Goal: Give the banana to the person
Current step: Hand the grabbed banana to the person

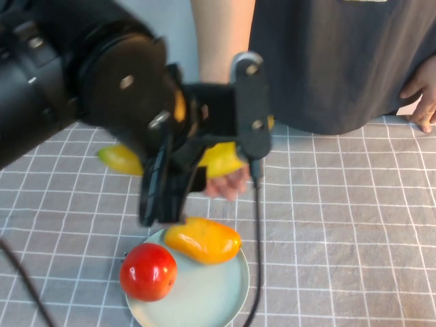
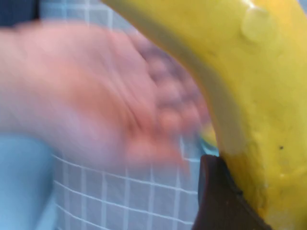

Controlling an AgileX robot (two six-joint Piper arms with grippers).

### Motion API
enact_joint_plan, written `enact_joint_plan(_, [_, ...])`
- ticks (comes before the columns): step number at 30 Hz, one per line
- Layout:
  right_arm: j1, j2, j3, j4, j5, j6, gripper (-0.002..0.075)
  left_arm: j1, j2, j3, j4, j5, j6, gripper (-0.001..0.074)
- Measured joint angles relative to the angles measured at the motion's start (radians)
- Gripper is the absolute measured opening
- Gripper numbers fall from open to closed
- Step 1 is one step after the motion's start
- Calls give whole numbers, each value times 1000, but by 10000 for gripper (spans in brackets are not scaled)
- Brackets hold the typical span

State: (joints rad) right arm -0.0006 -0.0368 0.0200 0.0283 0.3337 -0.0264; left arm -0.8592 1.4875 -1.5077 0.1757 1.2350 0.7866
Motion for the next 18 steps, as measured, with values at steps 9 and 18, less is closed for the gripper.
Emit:
enact_joint_plan(9, [0,0,0,0,0,0,-7,-16,169,-148,115,4,-4,288])
enact_joint_plan(18, [0,0,0,0,0,0,-7,-18,257,-160,197,3,-20,287])
